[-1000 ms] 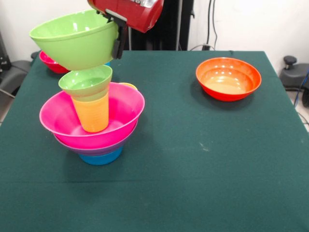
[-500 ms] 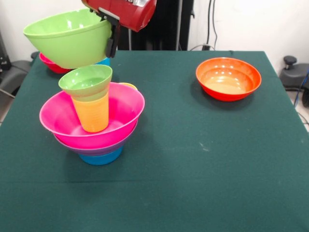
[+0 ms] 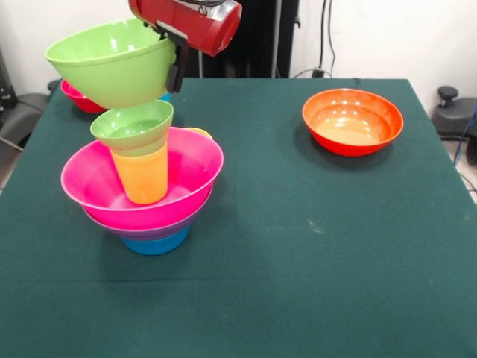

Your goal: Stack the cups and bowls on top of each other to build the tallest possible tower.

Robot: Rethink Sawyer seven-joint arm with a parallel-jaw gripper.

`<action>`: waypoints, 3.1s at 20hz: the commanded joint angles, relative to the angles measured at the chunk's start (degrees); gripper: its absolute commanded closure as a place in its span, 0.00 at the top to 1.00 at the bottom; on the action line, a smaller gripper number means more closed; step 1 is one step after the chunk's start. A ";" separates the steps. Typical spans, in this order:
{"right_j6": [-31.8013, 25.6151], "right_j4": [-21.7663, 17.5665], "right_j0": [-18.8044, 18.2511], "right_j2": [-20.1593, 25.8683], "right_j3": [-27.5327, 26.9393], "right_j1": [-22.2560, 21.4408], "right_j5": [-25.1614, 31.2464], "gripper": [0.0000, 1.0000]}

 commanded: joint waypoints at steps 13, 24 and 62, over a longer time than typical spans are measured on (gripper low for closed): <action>5.60 -0.93 0.46 2.98 9.10 2.86 -8.01 0.00; 4.91 -0.60 0.37 3.34 10.35 2.30 -7.76 0.00; 3.94 -1.28 -0.45 3.70 11.87 3.59 -12.01 0.00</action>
